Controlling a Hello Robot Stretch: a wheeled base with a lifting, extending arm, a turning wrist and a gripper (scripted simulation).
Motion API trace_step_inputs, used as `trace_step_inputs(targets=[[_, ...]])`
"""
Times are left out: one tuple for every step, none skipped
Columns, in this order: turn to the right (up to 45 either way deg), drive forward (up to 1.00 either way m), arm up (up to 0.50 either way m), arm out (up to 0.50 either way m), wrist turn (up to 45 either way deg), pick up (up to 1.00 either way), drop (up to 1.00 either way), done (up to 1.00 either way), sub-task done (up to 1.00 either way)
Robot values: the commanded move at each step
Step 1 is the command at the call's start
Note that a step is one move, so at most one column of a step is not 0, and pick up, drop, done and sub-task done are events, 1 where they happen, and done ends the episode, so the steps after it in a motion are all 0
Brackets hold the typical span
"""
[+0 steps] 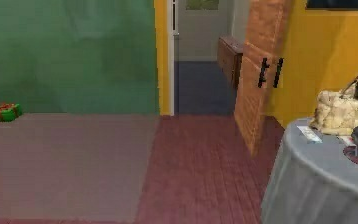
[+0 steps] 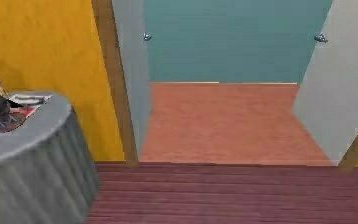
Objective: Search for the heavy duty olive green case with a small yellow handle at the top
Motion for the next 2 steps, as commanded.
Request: trace_step_inputs(targets=[[0.0,1.00,0.00,0.00,0.0,0.00,0.00,0.00,0.00],[3.0,0.00,0.00,0.00,0.0,0.00,0.00,0.00,0.00]])
